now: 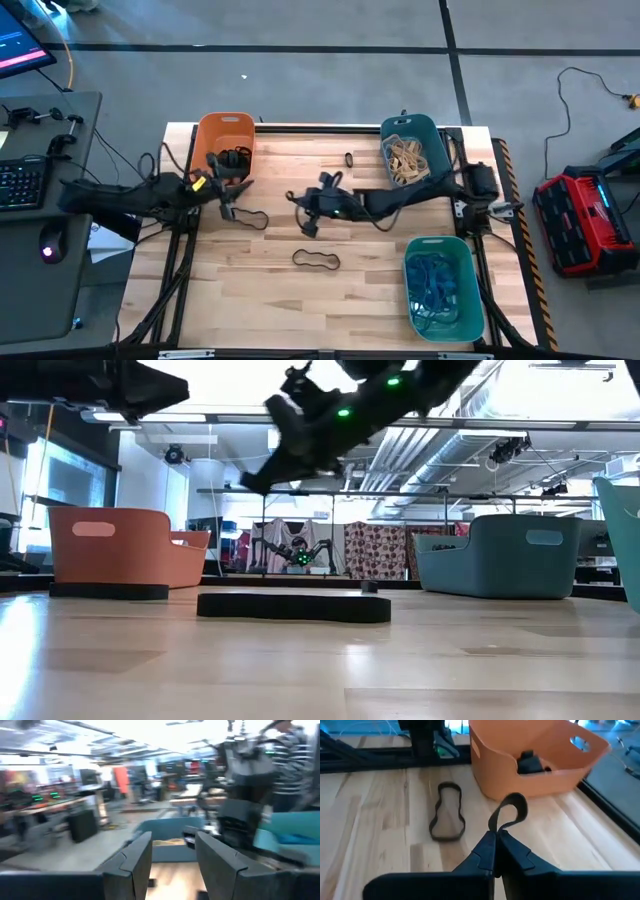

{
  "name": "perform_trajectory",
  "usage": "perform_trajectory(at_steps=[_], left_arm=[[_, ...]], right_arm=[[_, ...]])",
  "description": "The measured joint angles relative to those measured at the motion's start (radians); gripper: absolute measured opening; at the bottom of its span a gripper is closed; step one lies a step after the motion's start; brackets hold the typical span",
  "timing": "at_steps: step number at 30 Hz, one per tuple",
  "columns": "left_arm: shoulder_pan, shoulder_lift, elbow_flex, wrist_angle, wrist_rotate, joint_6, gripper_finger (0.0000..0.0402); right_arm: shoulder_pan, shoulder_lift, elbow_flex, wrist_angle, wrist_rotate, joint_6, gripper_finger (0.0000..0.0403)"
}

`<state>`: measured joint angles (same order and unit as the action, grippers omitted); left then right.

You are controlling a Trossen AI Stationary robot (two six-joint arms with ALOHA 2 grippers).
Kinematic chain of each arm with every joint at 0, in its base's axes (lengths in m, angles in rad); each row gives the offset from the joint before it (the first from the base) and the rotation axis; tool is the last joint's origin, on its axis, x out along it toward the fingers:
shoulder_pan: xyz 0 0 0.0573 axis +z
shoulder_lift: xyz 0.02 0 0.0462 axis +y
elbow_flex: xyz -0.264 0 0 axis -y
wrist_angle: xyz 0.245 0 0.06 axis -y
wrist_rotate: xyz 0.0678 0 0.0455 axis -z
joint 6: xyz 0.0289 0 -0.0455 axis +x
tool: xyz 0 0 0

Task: Sort rubber bands into baskets
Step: Put the black rubber band into the orange bin

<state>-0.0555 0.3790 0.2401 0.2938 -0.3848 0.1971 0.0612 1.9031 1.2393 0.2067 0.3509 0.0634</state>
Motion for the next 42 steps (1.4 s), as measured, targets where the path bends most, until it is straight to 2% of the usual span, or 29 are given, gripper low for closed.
perform_trajectory(at_steps=[5, 11, 15, 20, 25, 28, 32, 42], left_arm=[[0.000, -0.090, 0.000, -0.038, -0.174, 0.037, 0.0142], [0.001, -0.193, 0.000, -0.038, -0.348, 0.101, 0.0142], [0.001, -0.255, 0.000, -0.042, -0.395, 0.150, 0.0142], [0.001, -0.321, 0.001, -0.047, -0.425, 0.186, 0.0142], [0.001, -0.373, 0.001, -0.083, -0.437, 0.198, 0.0142], [0.000, -0.374, 0.002, -0.100, -0.439, 0.199, 0.0142], [0.000, -0.375, 0.002, -0.121, -0.441, 0.192, 0.0142], [0.000, -0.375, 0.001, -0.125, -0.441, 0.178, 0.0142]], right_arm=[[-0.035, 0.113, 0.175, -0.003, -0.040, -0.047, 0.0000], [-0.079, 0.251, 0.427, -0.109, -0.072, -0.109, 0.0000], [-0.107, 0.357, 0.602, -0.170, -0.080, -0.152, 0.0000], [-0.146, 0.496, 0.825, -0.211, -0.157, -0.159, 0.0000], [-0.176, 0.614, 1.006, -0.242, -0.170, -0.173, 0.0000], [-0.196, 0.661, 1.095, -0.271, -0.216, -0.137, 0.0000], [-0.219, 0.686, 1.100, -0.243, -0.284, -0.063, 0.0000], [-0.238, 0.687, 1.088, -0.248, -0.373, 0.059, 0.0011]])
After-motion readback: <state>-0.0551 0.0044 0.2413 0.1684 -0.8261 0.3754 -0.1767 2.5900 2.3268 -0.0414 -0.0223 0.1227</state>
